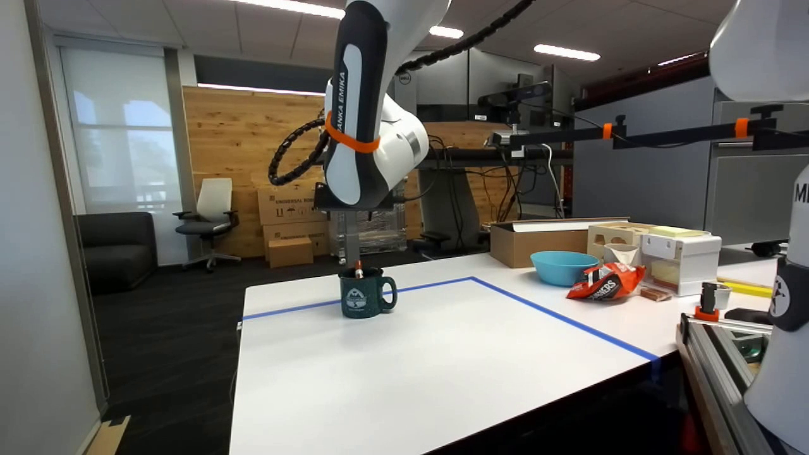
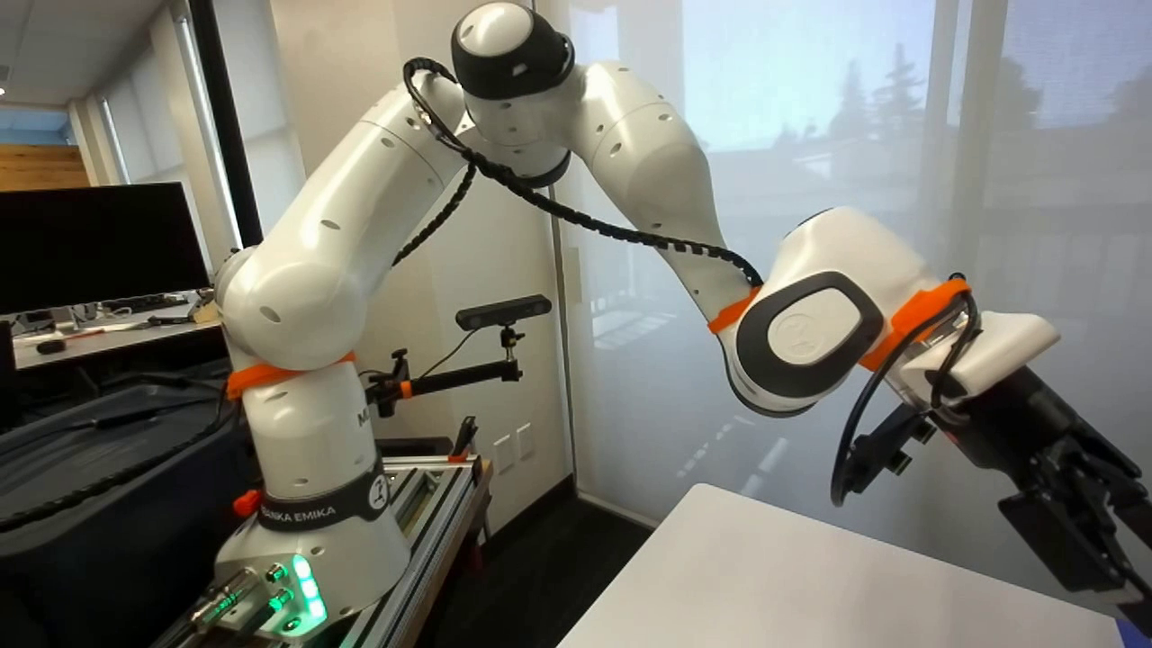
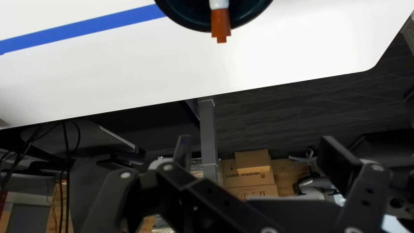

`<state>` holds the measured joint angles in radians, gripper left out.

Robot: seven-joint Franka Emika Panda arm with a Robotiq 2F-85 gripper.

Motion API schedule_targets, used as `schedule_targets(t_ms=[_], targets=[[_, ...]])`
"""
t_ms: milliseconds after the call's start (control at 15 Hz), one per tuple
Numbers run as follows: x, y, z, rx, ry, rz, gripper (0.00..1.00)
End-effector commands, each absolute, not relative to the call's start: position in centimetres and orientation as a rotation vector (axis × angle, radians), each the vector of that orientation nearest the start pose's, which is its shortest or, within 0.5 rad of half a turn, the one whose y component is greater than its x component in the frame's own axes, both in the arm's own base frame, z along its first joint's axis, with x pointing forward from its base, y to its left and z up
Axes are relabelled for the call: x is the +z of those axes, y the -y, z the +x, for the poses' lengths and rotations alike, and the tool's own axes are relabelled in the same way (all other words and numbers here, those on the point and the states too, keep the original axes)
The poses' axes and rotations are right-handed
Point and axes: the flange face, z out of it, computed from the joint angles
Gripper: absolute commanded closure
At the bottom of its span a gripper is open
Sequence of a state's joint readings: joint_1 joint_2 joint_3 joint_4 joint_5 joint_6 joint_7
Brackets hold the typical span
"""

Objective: Remove the marker from the cup and put it on the table

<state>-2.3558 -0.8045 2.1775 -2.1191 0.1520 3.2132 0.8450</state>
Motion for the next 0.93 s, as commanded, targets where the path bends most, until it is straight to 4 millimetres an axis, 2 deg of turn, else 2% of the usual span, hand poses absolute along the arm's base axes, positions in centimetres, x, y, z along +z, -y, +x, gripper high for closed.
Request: schedule_targets(t_ms=[0,733,867], targets=[[24.89,7.87,61.52,-1.302,-1.252,-2.912,0.0],[24.89,7.88,61.52,-1.302,-1.252,-2.912,0.0],[24.41,7.46,61.83,-1.281,-1.2,-2.936,0.0]])
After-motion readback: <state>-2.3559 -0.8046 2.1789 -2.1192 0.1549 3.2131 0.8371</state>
